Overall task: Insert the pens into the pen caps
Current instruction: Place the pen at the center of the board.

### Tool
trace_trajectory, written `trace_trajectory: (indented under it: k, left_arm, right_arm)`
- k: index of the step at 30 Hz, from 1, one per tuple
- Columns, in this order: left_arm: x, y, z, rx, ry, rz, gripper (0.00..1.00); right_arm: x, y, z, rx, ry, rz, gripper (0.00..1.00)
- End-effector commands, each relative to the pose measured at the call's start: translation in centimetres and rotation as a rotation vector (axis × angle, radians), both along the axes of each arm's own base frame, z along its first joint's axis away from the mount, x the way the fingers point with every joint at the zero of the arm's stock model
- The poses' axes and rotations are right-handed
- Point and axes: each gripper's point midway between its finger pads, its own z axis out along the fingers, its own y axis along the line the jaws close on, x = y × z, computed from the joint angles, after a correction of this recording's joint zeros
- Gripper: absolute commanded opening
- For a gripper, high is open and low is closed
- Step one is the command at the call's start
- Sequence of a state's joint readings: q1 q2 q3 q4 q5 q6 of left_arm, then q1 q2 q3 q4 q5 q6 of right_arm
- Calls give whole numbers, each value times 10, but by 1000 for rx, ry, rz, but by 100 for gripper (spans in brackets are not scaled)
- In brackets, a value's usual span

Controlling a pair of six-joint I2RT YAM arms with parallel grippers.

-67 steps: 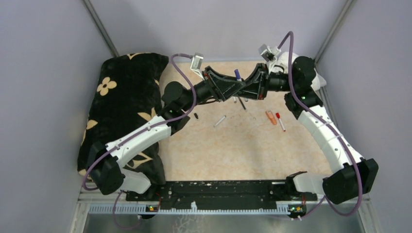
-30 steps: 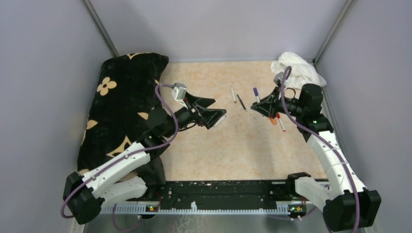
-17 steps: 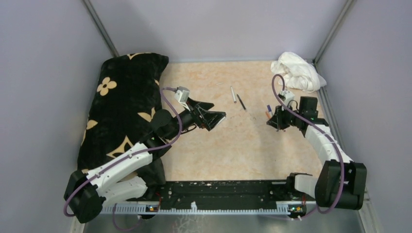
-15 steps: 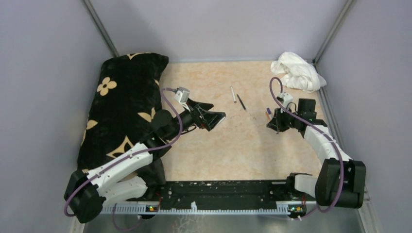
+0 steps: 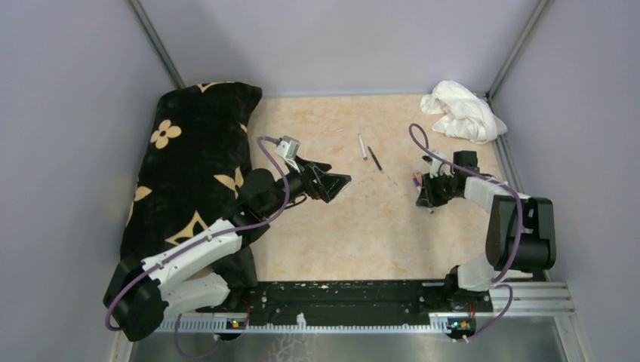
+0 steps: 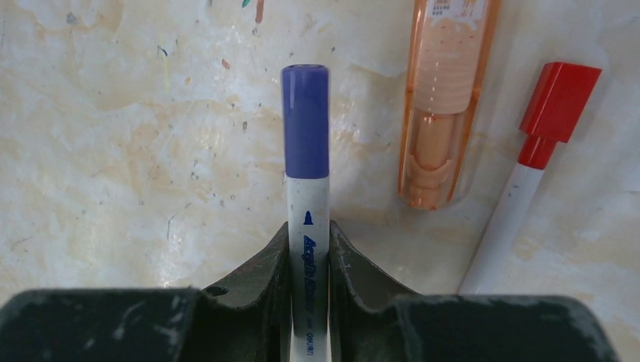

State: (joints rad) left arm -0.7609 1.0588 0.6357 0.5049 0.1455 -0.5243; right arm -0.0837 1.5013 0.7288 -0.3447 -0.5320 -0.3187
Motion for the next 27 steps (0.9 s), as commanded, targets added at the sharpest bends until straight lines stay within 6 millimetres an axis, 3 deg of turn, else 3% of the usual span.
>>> trace_trajectory:
  k: [1, 11, 27]
  left_arm:
    - [5, 5, -10, 17, 21, 33, 98]
    - [8, 6, -19, 28, 50, 43, 98]
    - [23, 16, -29, 71, 84, 119, 98]
  right_arm:
    - [26, -14, 6, -56, -56, -21, 20]
    - [28, -22, 10, -93, -78, -66, 31]
    - [27, 3, 67, 58, -207, 3, 34]
